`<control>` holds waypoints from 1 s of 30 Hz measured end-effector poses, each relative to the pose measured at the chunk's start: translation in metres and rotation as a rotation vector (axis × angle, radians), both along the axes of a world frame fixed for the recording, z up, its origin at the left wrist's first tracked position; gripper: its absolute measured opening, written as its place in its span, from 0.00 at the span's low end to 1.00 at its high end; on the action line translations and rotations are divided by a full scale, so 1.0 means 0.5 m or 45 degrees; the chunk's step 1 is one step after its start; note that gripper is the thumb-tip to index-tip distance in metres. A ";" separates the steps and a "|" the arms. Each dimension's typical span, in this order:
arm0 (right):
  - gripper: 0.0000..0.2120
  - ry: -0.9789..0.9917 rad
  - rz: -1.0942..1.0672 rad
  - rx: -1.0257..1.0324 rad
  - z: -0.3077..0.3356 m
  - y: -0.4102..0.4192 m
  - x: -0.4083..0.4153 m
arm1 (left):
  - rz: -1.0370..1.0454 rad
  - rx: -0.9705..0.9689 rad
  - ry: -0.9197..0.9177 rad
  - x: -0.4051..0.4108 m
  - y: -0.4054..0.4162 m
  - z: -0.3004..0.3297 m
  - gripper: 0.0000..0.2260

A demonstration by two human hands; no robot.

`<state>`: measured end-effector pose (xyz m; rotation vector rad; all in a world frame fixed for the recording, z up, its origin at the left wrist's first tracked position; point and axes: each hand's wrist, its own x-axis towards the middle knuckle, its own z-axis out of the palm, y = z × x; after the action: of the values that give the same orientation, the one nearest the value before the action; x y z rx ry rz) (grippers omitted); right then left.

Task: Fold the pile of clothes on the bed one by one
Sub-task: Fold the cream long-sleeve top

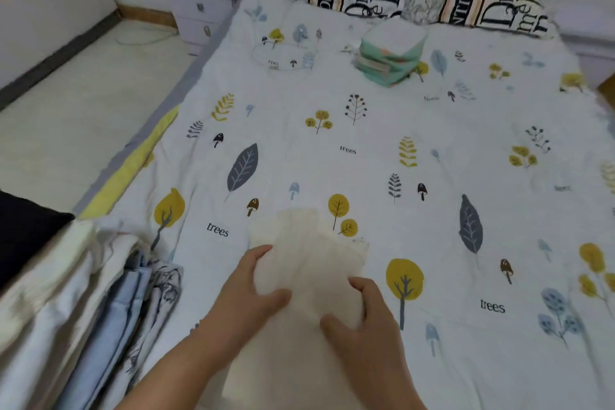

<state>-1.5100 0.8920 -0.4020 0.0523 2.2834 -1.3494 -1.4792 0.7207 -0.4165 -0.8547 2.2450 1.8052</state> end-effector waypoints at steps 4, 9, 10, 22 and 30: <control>0.20 0.081 0.088 -0.026 0.108 0.005 0.019 | 0.084 -0.060 0.068 0.036 0.004 0.107 0.25; 0.21 0.197 0.201 -0.108 0.227 -0.004 0.050 | 0.179 -0.024 0.143 0.091 -0.008 0.244 0.25; 0.21 0.211 0.212 -0.128 0.249 -0.009 0.059 | 0.198 -0.010 0.152 0.106 -0.012 0.271 0.25; 0.18 0.240 0.365 -0.386 0.426 -0.178 0.166 | 0.358 -0.038 0.282 0.271 -0.166 0.494 0.24; 0.19 0.206 0.388 -0.459 0.423 -0.382 0.260 | 0.405 -0.047 0.204 0.365 -0.358 0.514 0.23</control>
<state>-1.3797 0.7008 -0.1905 -0.5191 2.0293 -1.6161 -1.2967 0.5416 -0.1597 -1.1714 2.3546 2.0365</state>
